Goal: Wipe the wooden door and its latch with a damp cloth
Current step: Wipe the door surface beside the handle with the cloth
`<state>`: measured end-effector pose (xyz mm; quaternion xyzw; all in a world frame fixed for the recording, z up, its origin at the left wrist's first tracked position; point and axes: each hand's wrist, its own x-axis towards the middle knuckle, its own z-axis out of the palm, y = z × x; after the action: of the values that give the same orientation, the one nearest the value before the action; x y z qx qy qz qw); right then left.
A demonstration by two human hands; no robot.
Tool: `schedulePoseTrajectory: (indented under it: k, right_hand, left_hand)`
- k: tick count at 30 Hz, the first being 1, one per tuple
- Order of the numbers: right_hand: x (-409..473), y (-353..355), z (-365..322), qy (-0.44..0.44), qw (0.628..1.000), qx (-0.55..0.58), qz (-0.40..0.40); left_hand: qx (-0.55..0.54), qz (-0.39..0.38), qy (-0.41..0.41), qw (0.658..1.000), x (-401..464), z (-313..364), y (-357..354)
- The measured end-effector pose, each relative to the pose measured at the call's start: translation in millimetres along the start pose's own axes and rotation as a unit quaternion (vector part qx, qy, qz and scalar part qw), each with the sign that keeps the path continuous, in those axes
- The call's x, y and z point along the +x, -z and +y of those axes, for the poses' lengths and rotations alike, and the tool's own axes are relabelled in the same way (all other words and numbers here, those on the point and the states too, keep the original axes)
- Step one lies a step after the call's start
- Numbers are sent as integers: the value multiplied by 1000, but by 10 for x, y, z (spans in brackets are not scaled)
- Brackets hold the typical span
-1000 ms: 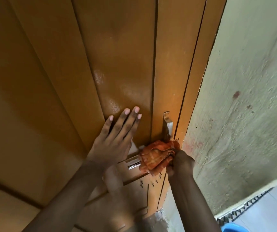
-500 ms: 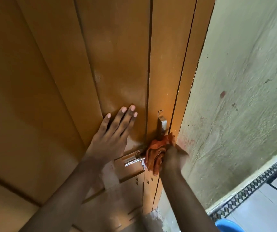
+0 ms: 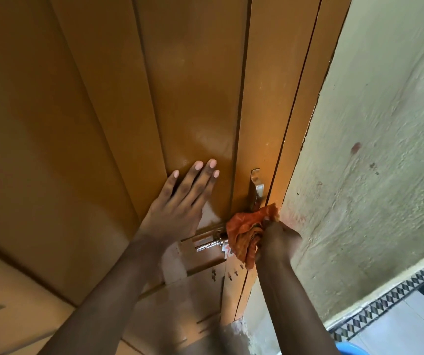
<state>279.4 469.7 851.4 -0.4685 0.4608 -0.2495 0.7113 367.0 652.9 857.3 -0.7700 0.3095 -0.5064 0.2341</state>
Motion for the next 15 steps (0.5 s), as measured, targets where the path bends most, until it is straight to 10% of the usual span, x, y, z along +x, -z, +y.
schedulePoseTrajectory:
  k: [7, 15]
  right_hand:
    - [-135, 47, -82, 223, 973, -34, 45]
    - [-53, -9, 122, 197, 979, -33, 35]
  left_hand:
    - [3, 5, -1, 1000, 4, -4, -4]
    - [-2, 13, 3, 1000, 6, -8, 4]
